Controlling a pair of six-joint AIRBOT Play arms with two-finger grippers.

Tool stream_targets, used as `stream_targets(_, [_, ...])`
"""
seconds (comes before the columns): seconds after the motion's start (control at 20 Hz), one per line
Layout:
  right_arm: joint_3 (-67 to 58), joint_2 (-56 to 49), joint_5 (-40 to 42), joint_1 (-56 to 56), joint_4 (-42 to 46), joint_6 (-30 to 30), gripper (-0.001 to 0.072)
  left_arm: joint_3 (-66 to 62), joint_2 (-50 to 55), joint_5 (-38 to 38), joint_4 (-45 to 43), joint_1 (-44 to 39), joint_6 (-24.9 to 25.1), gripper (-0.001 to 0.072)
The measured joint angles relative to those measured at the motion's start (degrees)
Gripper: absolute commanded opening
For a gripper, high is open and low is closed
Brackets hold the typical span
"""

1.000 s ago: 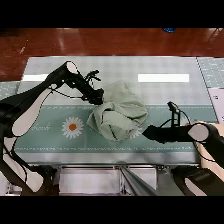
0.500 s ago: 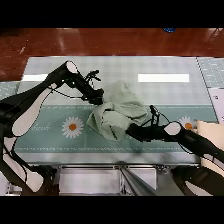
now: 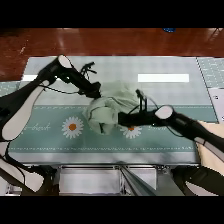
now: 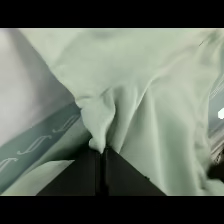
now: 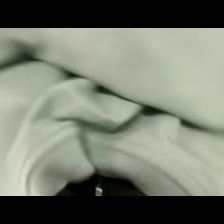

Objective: Fold the shirts.

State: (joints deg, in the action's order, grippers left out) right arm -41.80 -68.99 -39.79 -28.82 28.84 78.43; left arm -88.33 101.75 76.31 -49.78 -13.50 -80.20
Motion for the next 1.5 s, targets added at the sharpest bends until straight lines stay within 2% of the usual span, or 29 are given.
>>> stream_targets(0.25, [-30.38, 7.32, -19.39, 13.57, 17.2, 3.58, 0.0021, -10.4, -12.66, -6.56, 4.07, 8.07, -0.15, 0.002])
stream_targets(0.45, [-56.46, 9.18, -35.8, 19.61, 25.62, 5.4, 0.0021, -18.34, -24.15, -11.91, 6.73, 13.84, -0.39, 0.002])
stream_targets(0.55, [-65.42, 10.49, -41.86, 20.74, 28.87, 6.27, 0.0022, -20.13, -30.38, -14.12, 6.93, 16.57, -0.39, 0.002])
stream_targets(0.7, [-71.84, 14.08, -47.63, 21.57, 34.93, 7.82, 0.0022, -21.38, -39.28, -15.56, 4.61, 19.76, -0.13, 0.0021])
stream_targets(0.9, [-73.5, 18.95, -53.88, 21.97, 41.35, 10.08, 0.0022, -21.94, -48.87, -12.37, -1.14, 21.44, 0.04, 0.0021])
stream_targets(1.15, [-69.02, 23.8, -62.2, 22.08, 44.46, 12.48, 0.0022, -20.48, -55.98, 0.46, -3.82, 21.9, 0.07, 0.0021])
stream_targets(1.35, [-54.95, 29.31, -64.0, 22.08, 45.03, 13.68, 0.0022, -9.31, -61.02, 12.28, -4.28, 21.97, -0.9, 0.0021])
stream_targets(1.5, [-38.8, 32.85, -60.41, 22.08, 45.13, 14.64, 0.0022, 5.62, -63.52, 12.59, -4.44, 21.94, -1.25, 0.0021])
